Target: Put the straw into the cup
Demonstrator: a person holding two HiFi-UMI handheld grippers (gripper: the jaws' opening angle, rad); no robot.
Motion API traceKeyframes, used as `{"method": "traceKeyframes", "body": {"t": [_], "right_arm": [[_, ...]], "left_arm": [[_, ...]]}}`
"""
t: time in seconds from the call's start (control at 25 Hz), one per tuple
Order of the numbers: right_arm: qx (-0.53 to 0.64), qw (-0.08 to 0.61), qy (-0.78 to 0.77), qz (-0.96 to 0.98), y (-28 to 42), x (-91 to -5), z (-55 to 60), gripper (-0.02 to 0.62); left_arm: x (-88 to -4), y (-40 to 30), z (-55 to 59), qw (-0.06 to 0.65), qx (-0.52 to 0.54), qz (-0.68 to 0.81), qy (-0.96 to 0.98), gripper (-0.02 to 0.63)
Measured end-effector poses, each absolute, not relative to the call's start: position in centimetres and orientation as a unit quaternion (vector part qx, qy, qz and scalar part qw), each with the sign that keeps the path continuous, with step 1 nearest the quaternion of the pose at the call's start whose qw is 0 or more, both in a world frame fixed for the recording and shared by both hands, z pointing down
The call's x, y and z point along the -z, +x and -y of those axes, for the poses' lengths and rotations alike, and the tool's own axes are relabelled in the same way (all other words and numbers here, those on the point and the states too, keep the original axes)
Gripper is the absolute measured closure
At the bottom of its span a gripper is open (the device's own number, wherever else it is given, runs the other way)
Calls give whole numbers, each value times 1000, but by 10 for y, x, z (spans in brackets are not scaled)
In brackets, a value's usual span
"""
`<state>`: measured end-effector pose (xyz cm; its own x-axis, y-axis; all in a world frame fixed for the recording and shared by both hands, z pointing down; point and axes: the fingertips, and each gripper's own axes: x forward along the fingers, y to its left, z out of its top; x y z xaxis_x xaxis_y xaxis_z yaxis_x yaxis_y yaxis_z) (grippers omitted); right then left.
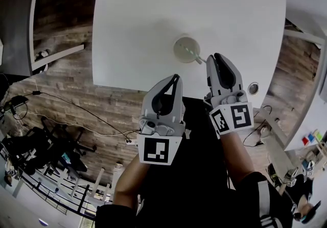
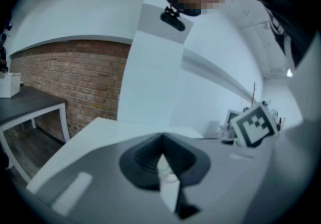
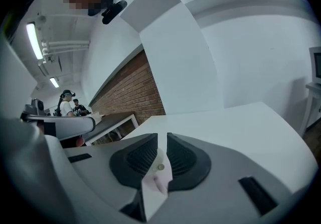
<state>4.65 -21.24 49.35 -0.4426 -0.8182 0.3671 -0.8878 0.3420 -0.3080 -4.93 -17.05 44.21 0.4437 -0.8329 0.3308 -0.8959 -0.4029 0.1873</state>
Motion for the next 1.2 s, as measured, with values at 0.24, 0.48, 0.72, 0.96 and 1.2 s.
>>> {"method": "traceKeyframes", "body": {"t": [0.24, 0.48, 0.72, 0.96, 1.2], "right_arm": [[-228, 64, 524, 818, 52, -473, 211, 568], [-214, 50, 531, 819, 61, -435, 208, 568], [-194, 36, 533, 823, 67, -396, 206, 569], [-178, 25, 530, 828, 76, -366, 197, 569], [-168, 19, 523, 836, 76, -345, 187, 575]], "left_arm": [[-425, -49, 172, 158, -79, 525, 832, 601], [-401, -50, 170, 149, -65, 531, 832, 601], [-377, -53, 164, 137, -53, 536, 831, 601], [-349, -54, 157, 115, -39, 544, 830, 601], [-329, -58, 154, 101, -25, 549, 829, 602]]}}
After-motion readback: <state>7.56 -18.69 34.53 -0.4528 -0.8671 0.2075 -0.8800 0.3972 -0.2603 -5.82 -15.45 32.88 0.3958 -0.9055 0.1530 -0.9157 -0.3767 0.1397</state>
